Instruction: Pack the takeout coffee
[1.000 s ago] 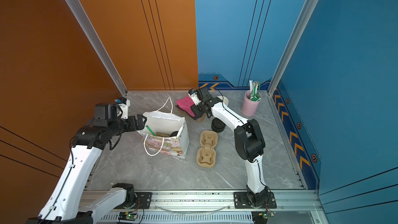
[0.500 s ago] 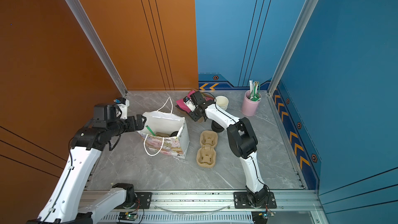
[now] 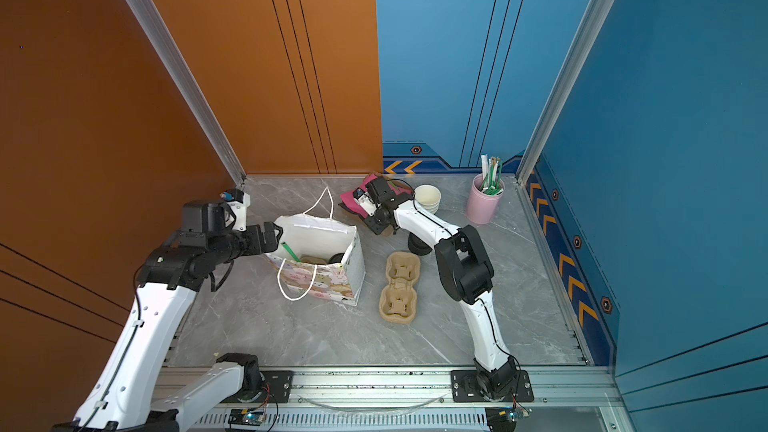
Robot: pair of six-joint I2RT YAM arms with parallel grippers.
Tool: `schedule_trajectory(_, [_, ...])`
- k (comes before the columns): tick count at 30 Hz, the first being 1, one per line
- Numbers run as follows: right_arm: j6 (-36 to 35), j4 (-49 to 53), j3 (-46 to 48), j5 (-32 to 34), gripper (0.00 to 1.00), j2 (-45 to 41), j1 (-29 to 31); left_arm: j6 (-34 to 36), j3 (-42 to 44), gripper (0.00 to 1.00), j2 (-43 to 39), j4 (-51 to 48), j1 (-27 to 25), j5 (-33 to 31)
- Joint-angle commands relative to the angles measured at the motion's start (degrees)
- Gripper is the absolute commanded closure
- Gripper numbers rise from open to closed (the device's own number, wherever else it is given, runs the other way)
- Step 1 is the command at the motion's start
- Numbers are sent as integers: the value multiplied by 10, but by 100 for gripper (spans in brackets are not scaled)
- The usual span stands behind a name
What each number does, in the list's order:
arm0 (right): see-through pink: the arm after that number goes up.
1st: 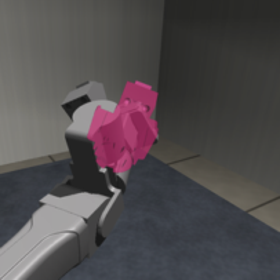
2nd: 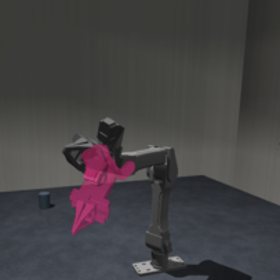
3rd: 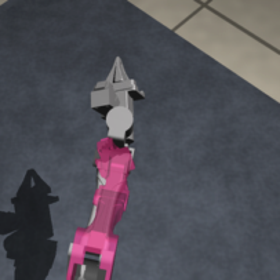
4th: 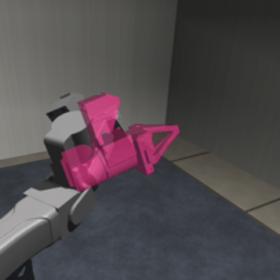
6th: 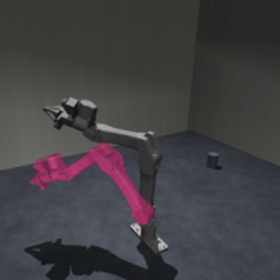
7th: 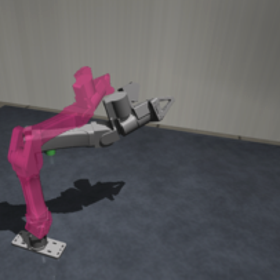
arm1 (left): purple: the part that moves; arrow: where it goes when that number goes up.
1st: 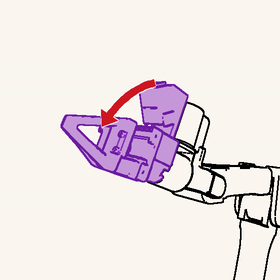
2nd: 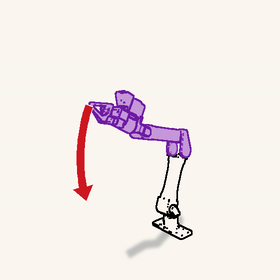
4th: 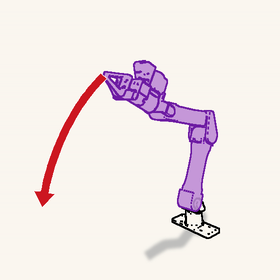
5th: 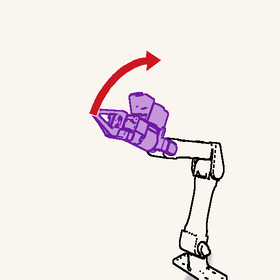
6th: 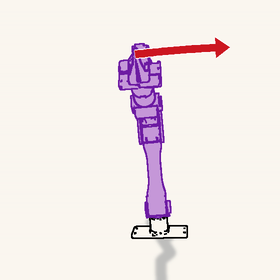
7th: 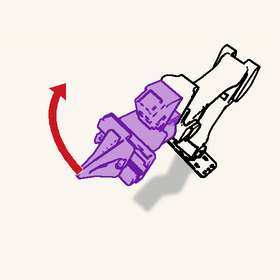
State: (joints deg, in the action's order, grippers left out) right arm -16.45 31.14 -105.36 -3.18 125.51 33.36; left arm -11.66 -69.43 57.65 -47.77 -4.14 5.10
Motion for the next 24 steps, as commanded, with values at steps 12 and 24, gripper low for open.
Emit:
schedule_trajectory(12, [32, 17, -41, -49, 100, -63, -5, -4, 4, 2, -6, 0, 1, -7])
schedule_trajectory(24, [131, 28, 2, -141, 100, -129, -1, -5, 5, 2, -3, -1, 1, -8])
